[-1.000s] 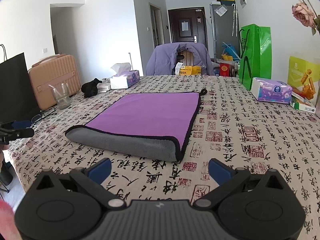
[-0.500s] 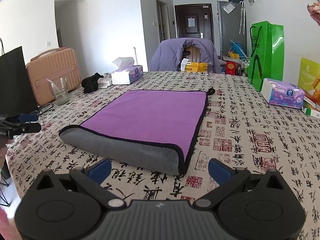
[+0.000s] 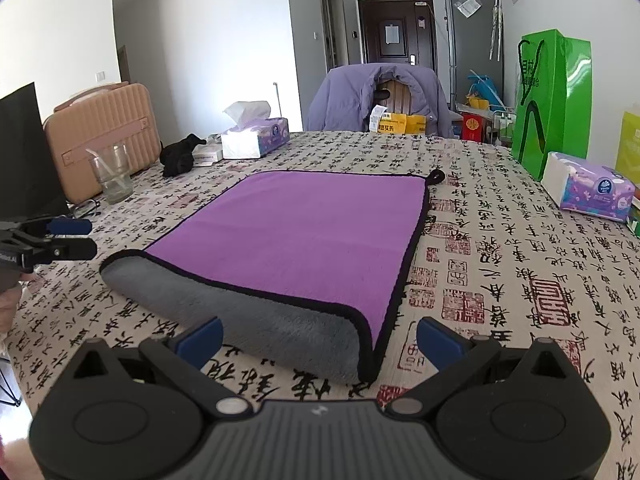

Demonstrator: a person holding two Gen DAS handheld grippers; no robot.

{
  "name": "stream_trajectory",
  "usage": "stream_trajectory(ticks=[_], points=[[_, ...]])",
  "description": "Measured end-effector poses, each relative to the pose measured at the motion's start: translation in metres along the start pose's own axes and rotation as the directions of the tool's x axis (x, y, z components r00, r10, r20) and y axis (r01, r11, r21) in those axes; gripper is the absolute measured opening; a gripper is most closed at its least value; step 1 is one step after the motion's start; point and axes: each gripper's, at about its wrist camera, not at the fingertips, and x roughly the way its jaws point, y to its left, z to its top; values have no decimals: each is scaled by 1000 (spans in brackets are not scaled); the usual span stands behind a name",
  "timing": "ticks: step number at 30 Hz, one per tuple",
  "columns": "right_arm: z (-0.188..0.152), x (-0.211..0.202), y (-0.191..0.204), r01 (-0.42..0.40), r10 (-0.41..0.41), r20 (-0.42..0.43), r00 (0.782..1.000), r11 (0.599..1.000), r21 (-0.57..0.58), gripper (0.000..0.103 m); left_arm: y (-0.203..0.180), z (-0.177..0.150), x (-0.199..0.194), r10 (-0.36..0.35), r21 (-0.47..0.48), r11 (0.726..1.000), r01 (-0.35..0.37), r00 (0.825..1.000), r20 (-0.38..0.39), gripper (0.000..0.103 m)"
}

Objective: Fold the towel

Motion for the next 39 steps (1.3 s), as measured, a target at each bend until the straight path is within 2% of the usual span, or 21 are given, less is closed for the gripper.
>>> stream_trajectory(ticks=[3,5,7,9,11,12,14,17,18,20,22,23,25,26,29,31,39], points=[[2,7,-3,7,-7,-6,1000,1000,-1,100,1,0,7,-1,-5,1000,1,1000,-17,99],[3,11,-6,1,-1,-11,1000,1000,4,93,1,-1,10,-12,-8,1000,12,1000,-26,95],[3,14,-7,1,-1,-16,1000,1000,5,91,-1,-1,13,-13,-2,1000,13,999,-36,91],[2,18,-8,7,-7,-20,1000,1000,-1,84,0,-2,16,-19,1,1000,19,999,-45,86],[2,20,-9,11,-11,-20,1000,1000,-2,69,-1,-3,19,-29,2,1000,29,998,-56,80],[1,21,-9,10,-10,-19,1000,1000,-1,65,-1,-3,21,-35,3,999,35,997,-62,76],[0,23,-10,5,-5,-18,1000,1000,0,49,-3,-4,24,-35,7,999,36,997,-73,70],[-1,25,-10,6,-6,-21,1000,1000,-3,34,-2,-6,29,-48,3,999,49,995,-91,54],[-1,26,-10,4,-4,-24,1000,1000,-5,32,-2,-7,30,-52,1,999,52,994,-96,48],[-3,28,-10,2,-2,-26,1000,1000,-8,30,-1,-8,32,-53,-8,999,53,993,-104,46],[-5,29,-10,0,0,-23,1000,1000,-12,29,2,-10,36,-53,-22,998,51,992,-116,30],[-6,29,-11,-2,2,-19,1000,1000,-11,25,3,-11,36,-49,-28,999,46,992,-119,28],[-7,28,-11,-11,10,-14,1000,1000,-10,20,6,-11,36,-57,-46,998,52,992,-115,13],[-8,28,-11,-14,14,-10,1000,1000,-9,17,8,-11,37,-66,-55,997,60,991,-115,10],[-8,27,-10,-14,14,-6,1000,1000,-14,8,7,-12,36,-70,-56,996,64,991,-111,7],[-8,27,-9,-9,9,-2,1000,1000,-22,5,6,-12,36,-63,-43,997,58,992,-107,6],[-8,26,-6,-1,1,-2,1000,999,-41,5,0,-12,35,-48,-21,999,46,994,-99,6]])
